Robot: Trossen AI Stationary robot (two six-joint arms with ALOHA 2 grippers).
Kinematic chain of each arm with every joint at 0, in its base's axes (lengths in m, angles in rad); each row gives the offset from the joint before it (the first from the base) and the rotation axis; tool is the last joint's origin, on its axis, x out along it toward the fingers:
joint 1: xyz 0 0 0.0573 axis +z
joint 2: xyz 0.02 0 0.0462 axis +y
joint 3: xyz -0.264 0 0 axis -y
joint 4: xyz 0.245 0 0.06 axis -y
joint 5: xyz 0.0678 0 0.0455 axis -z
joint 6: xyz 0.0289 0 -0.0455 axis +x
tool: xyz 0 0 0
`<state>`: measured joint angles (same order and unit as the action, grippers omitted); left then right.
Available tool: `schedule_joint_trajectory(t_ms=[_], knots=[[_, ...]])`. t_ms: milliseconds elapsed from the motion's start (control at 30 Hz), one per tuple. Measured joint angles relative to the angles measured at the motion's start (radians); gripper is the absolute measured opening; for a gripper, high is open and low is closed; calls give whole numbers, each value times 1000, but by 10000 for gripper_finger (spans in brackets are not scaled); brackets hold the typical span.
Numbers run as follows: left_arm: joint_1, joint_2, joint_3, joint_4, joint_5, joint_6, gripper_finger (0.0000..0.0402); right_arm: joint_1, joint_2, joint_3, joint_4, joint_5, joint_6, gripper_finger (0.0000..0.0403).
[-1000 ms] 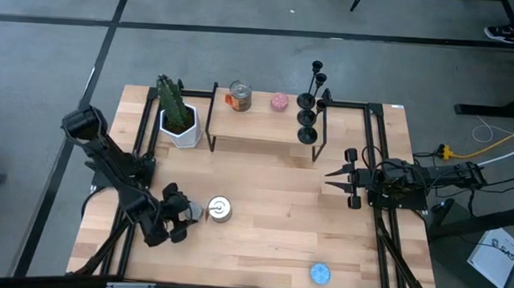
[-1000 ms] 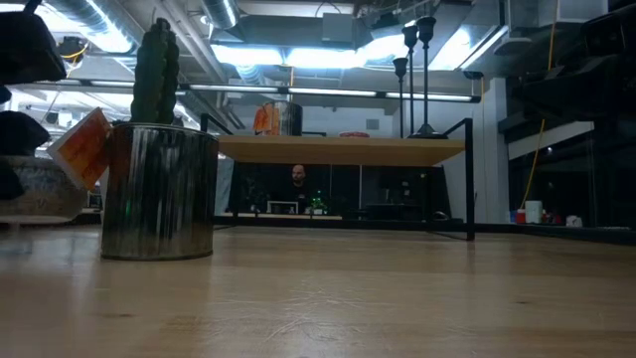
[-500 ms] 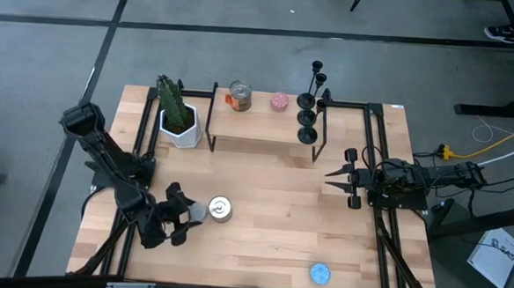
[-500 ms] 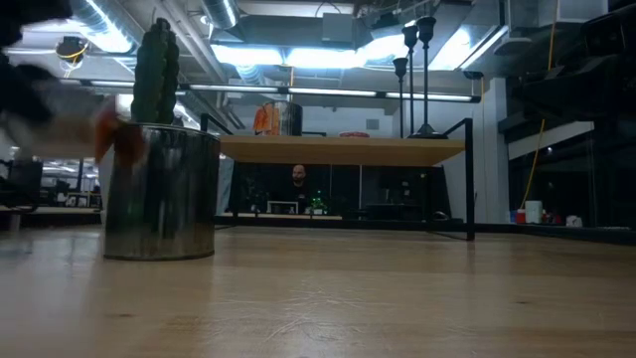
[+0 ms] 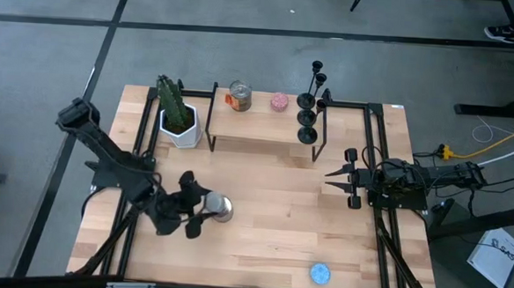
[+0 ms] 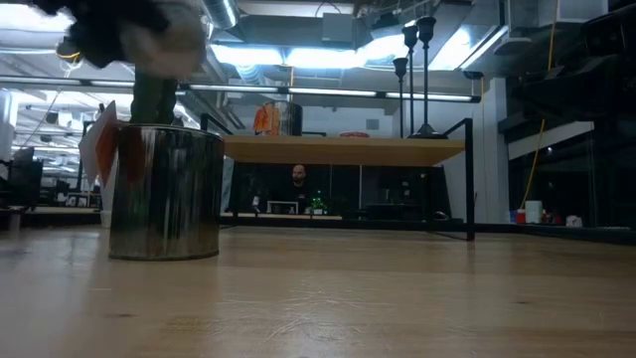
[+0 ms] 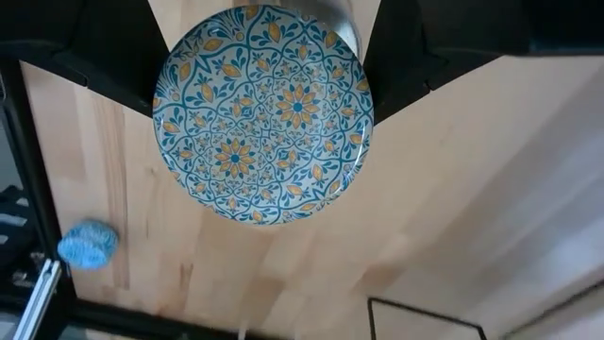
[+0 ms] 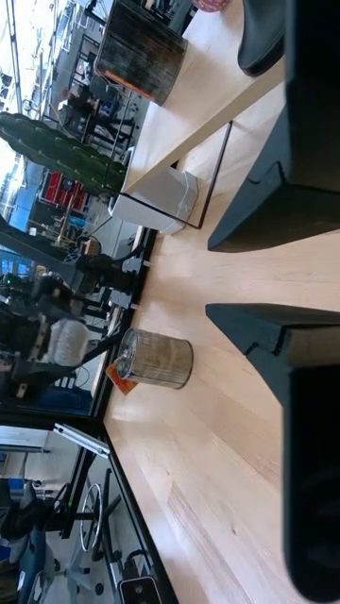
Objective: Pick & Place candle stick holders
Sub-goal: Put the light blue scented candle on the shelf
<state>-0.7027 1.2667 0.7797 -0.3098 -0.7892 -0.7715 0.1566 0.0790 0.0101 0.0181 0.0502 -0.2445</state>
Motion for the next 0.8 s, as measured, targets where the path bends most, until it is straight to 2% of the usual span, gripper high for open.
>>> schedule_joint_trajectory(t_ms=[133, 467, 800], knots=[[69, 0, 40, 28, 34, 100, 286, 0, 0, 0, 0, 0, 0, 100], [198, 0, 91, 230, 149, 365, 286, 0, 0, 0, 0, 0, 0, 101], [302, 0, 159, 262, 279, 477, 286, 0, 0, 0, 0, 0, 0, 101]])
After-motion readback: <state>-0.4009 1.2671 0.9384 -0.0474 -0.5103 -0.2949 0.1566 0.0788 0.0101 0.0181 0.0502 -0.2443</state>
